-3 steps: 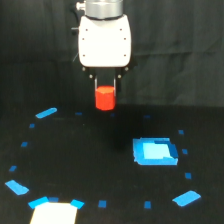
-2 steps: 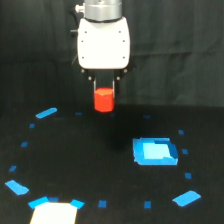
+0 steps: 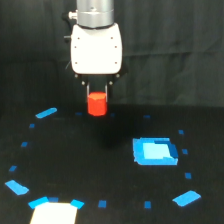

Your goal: Pick up the red object from the table

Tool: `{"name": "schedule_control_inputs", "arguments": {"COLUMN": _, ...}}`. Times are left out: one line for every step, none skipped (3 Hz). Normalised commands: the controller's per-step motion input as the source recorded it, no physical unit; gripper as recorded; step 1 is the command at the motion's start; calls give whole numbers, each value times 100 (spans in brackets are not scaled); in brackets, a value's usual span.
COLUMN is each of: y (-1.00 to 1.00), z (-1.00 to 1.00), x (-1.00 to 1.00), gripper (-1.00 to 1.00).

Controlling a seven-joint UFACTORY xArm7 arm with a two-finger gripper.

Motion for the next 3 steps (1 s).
{"name": "schedule_control_inputs", "arguments": {"y": 72, "z": 21, "x": -41, "gripper": -100}}
{"name": "schedule_control_inputs", "arguments": {"y": 89, "z": 88, "x": -54, "gripper": -89}}
{"name": "schedule_control_inputs", "arguments": {"y": 100, "z": 100, "x": -80, "gripper": -100}}
